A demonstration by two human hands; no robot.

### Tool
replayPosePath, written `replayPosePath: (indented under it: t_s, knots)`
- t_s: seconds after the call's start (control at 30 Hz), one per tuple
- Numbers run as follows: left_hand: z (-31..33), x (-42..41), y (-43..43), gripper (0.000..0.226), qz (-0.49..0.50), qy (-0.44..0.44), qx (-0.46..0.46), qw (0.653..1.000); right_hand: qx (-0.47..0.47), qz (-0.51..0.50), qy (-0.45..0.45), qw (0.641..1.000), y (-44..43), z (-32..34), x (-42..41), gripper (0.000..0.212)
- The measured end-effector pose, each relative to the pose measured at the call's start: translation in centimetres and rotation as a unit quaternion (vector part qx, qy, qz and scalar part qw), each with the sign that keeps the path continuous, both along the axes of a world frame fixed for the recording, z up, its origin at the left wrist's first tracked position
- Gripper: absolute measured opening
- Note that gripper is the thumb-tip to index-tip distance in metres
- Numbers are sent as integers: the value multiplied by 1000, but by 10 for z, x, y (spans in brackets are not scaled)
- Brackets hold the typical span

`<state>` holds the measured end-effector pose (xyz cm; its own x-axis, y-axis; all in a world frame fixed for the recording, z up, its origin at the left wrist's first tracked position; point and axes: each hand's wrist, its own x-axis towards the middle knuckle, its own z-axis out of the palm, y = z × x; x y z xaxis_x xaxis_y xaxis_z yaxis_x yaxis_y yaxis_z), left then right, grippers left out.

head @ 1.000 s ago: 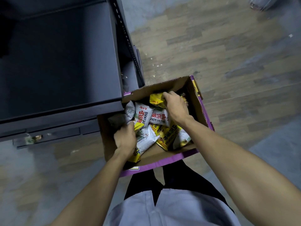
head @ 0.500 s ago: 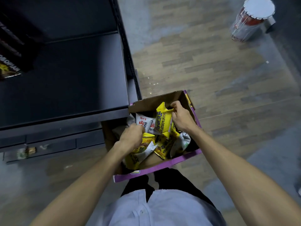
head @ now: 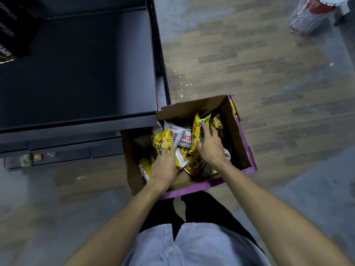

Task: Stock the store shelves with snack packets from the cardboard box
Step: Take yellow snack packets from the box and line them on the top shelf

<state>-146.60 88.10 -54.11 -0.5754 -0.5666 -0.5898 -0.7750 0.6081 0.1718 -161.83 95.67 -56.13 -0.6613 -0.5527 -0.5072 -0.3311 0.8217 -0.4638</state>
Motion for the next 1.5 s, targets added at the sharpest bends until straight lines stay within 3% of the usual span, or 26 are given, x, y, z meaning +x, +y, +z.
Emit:
replayPosePath:
  t_s: [0.13,0.27,0.5,0.7,0.83,0.9,1.13,1.3,1.43,1.5]
  knots:
    - [-19,4,-8,90,104,20,19,994,54,54,5,997,-14,-14,-5,83]
    - [-44,-3,-19,94,175,23,58,983,103,92,24,990,-19,-34,0,94]
    - [-56,-14,-12,105,159,48,49,985,180,95,-57,977,-23,-38,-23,96]
    - [-53,-18,-13,100,181,42,50,981,213,85,-101,968,-35,-39,-31,110]
    - [-51,-28,-12,77,305,51,32,950,178,66,-88,978,-33,-40,-30,111]
    - [-46,-34,-8,77,318,36,9,948,153,58,-75,984,-27,-37,-27,107]
    - [-20,-39,-7,104,158,25,-69,985,101,61,-49,992,4,-29,-16,97]
    - [-6,-48,-29,56,36,-9,-98,994,86,45,-66,993,11,-20,-14,94]
    - [-6,-55,-42,57,14,-18,-91,996,78,34,-59,995,13,-10,-12,91]
    - [-6,-58,-45,47,-13,-9,-99,995,73,30,-55,995,14,-6,-11,91]
